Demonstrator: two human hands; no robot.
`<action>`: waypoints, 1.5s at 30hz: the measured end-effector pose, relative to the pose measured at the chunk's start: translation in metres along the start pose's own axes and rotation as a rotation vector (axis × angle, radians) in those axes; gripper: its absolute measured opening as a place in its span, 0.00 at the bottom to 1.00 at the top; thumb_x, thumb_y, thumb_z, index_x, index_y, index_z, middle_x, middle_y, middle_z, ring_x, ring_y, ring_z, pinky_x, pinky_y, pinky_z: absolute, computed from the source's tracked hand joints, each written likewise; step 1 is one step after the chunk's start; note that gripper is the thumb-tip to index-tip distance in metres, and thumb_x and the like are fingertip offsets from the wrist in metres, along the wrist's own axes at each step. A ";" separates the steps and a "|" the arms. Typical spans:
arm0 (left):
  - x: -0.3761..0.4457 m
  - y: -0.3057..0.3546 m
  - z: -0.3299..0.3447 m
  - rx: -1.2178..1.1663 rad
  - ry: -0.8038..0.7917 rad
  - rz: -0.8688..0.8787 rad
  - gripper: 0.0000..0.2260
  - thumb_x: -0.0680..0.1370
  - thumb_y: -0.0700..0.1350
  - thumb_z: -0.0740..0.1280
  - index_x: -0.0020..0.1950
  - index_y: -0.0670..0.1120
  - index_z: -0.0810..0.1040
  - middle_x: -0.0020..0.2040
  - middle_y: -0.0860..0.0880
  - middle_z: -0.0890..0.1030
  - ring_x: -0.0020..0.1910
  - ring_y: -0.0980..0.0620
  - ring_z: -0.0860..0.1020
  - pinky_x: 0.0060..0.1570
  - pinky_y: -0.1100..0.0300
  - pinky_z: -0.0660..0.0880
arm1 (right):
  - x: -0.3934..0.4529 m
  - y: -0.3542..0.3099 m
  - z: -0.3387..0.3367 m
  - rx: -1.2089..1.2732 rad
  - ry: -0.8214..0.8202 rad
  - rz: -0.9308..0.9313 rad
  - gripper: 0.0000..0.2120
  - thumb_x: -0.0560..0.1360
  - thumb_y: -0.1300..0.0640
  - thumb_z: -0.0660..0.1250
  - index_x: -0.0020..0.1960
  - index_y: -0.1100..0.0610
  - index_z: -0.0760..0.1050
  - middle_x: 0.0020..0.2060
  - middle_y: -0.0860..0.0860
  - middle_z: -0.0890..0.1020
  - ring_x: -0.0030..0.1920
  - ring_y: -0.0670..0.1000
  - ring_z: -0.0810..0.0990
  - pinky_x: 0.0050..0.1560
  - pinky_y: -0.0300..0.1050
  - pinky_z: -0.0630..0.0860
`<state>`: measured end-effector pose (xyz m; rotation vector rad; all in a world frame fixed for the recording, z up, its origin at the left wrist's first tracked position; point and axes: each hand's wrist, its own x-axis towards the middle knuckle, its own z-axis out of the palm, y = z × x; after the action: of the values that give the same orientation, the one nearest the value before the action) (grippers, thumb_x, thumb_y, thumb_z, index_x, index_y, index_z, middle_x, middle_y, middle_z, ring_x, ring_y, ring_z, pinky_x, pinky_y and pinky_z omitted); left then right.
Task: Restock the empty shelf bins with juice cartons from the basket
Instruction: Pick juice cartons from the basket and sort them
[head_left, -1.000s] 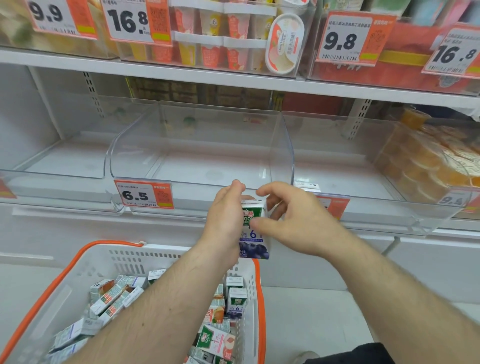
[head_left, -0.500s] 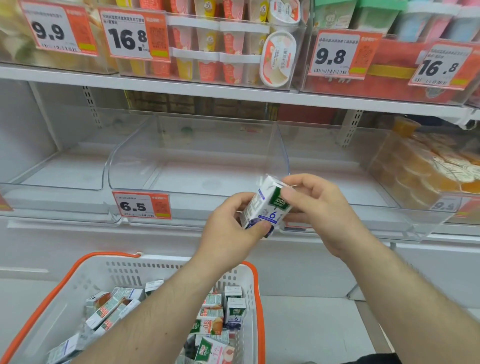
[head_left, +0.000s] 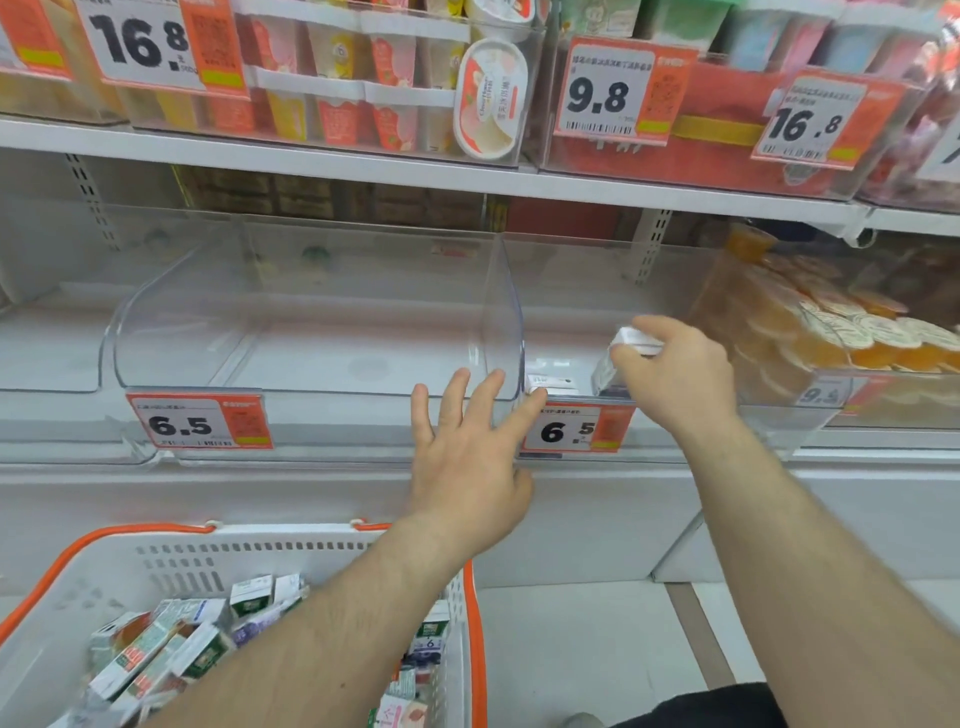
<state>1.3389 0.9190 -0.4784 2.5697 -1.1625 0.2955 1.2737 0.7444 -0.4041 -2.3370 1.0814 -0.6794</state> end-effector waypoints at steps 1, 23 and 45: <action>0.000 0.000 0.001 -0.006 0.011 -0.005 0.34 0.77 0.52 0.61 0.78 0.63 0.46 0.80 0.50 0.47 0.77 0.45 0.39 0.67 0.42 0.26 | 0.001 0.001 0.005 -0.026 -0.061 0.004 0.21 0.75 0.50 0.65 0.67 0.49 0.76 0.64 0.51 0.79 0.64 0.56 0.75 0.60 0.47 0.71; 0.001 0.000 0.001 -0.072 -0.009 0.018 0.35 0.76 0.45 0.61 0.78 0.60 0.49 0.80 0.55 0.47 0.77 0.47 0.37 0.66 0.40 0.25 | 0.020 -0.002 0.024 -0.306 -0.381 -0.082 0.13 0.72 0.59 0.56 0.44 0.58 0.79 0.44 0.57 0.82 0.46 0.59 0.78 0.39 0.46 0.74; -0.138 -0.166 0.056 -0.436 -0.175 -0.510 0.17 0.76 0.41 0.66 0.65 0.50 0.75 0.62 0.52 0.77 0.59 0.52 0.74 0.59 0.56 0.71 | -0.141 -0.021 0.196 -0.462 -0.895 -0.783 0.12 0.75 0.52 0.61 0.54 0.52 0.80 0.51 0.49 0.82 0.52 0.53 0.78 0.52 0.50 0.77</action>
<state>1.3788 1.0987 -0.6045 2.4109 -0.5038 -0.2740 1.3250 0.9084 -0.5749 -2.9406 -0.1203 0.4647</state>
